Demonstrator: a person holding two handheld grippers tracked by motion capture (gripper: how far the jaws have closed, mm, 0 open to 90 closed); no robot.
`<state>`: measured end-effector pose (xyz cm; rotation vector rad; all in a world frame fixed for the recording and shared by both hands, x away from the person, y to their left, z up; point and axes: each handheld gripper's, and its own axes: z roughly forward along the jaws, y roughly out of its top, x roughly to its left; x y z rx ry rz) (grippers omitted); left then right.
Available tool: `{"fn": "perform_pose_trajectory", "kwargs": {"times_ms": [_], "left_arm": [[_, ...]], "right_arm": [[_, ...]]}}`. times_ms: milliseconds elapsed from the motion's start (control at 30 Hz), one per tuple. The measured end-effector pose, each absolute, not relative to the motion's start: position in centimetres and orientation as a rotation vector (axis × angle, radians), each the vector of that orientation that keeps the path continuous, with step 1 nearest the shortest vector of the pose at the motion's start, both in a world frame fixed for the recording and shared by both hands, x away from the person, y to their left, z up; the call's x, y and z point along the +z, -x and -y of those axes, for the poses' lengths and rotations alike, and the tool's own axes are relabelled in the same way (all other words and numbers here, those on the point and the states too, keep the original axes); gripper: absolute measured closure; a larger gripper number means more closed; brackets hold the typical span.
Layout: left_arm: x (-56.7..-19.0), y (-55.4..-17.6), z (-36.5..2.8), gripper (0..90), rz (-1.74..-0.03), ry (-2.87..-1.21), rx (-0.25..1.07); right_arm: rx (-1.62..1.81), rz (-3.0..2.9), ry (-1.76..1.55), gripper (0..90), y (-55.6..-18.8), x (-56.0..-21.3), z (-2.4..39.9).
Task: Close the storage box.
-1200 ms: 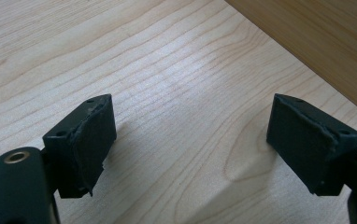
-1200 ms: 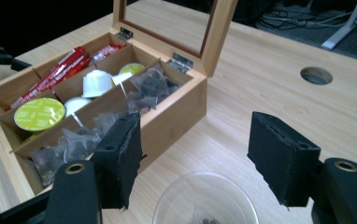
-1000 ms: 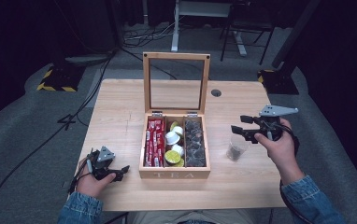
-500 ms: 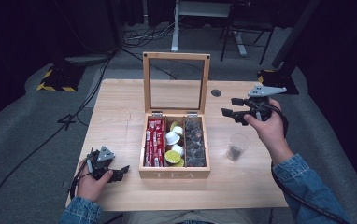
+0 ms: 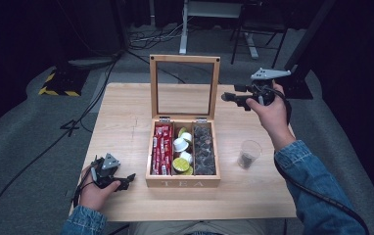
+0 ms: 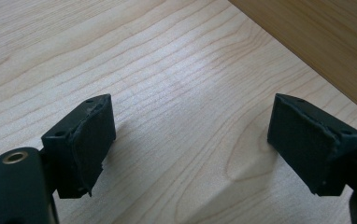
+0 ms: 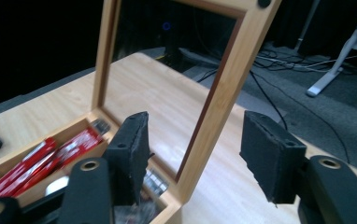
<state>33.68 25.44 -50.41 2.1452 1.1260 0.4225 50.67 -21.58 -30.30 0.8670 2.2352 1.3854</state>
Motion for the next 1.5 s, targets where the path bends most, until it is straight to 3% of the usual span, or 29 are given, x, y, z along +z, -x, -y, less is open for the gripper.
{"fn": "perform_pose_trajectory", "kwargs": {"times_ms": [333, 867, 1500], "left_arm": [[-50.4, -33.7, -25.4, 15.6, -1.126, -2.144, 0.421], [-50.4, -33.7, -25.4, 15.6, -1.127, -2.142, 0.42], [-50.4, -33.7, -25.4, 15.6, -1.126, -2.142, 0.419]], "right_arm": [[1.39, -2.212, -0.872, 52.0, -54.5, -29.4, 19.8], [1.387, -2.152, -1.023, 44.6, -58.6, -31.1, 17.1], [1.47, -2.165, -1.021, 48.9, -58.5, -31.2, 16.7]]}}
